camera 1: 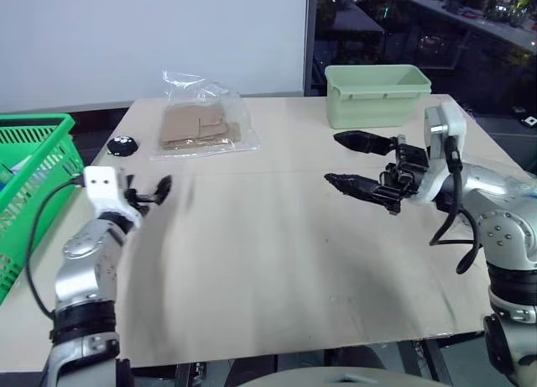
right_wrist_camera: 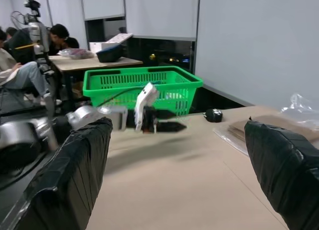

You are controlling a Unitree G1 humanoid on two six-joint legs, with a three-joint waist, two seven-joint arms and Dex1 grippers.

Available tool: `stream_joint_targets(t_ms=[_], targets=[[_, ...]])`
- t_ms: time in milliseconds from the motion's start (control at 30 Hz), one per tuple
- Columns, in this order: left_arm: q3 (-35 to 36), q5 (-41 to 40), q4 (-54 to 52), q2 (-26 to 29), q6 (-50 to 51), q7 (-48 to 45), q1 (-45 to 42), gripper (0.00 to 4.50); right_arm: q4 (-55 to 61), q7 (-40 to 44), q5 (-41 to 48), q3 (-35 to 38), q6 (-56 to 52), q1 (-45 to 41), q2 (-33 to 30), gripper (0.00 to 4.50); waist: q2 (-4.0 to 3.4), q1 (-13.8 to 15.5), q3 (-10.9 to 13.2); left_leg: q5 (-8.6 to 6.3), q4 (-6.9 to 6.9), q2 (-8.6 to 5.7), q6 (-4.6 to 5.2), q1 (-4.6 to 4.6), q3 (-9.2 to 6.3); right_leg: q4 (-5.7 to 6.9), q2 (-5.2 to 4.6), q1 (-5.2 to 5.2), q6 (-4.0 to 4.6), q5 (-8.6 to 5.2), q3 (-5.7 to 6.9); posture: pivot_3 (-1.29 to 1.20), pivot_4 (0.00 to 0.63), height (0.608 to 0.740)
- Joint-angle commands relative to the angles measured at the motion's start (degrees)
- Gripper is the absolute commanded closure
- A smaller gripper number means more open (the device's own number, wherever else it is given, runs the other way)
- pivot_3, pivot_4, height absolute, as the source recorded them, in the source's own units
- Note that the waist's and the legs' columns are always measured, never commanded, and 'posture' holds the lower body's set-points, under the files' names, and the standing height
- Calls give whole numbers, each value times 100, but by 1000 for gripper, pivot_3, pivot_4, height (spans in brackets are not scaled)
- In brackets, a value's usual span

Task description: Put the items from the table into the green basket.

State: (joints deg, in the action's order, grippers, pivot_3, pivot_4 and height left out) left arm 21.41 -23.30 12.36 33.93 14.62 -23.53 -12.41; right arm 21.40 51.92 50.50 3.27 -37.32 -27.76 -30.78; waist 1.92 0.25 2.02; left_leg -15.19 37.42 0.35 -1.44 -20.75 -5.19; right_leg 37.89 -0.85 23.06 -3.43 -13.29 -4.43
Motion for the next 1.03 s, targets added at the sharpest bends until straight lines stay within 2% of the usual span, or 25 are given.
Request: stream_joint_targets(t_ms=[33,100,267,533,833,1033], targets=[[-156,-459,-1779,-484,480,257,328,26,282,-115,101,282,50,169,-95,0,-11,-34,-1,0,0,4,0,3,0,-2,6,-1,1,0,0,34,0,740],[-349,-497,-2188,-688,735,369,460,26,312,-149,71,314,66,300,-138,0,-47,-35,-13,0,1,-5,0,14,5,-13,-3,-22,0,-1,-4,30,0,740],[-909,-307,-3005,-988,1167,550,950,26,-195,-186,-1014,214,761,1060,-361,0,-45,-75,-17,0,6,-9,1,19,9,-34,-3,-39,-2,-2,-10,20,0,740],[-1255,-129,-3635,-833,1241,192,1838,26,-958,72,-2307,89,2051,2321,-485,0,-82,-107,1,0,0,-3,1,26,18,-33,7,-37,-6,-25,-21,26,0,740],[-1160,-126,-3733,-756,1116,-93,2244,26,-1284,-79,-2574,312,2742,2814,-267,0,-86,-107,5,1,1,-3,1,51,35,-37,9,-56,-4,-32,-39,15,0,740],[-1380,-193,-3730,-758,1195,-402,2438,26,-1382,-154,-2759,313,3141,3194,-140,0,-89,-118,7,0,-4,-2,1,49,37,-46,10,-55,-4,-33,-41,-3,0,740]])
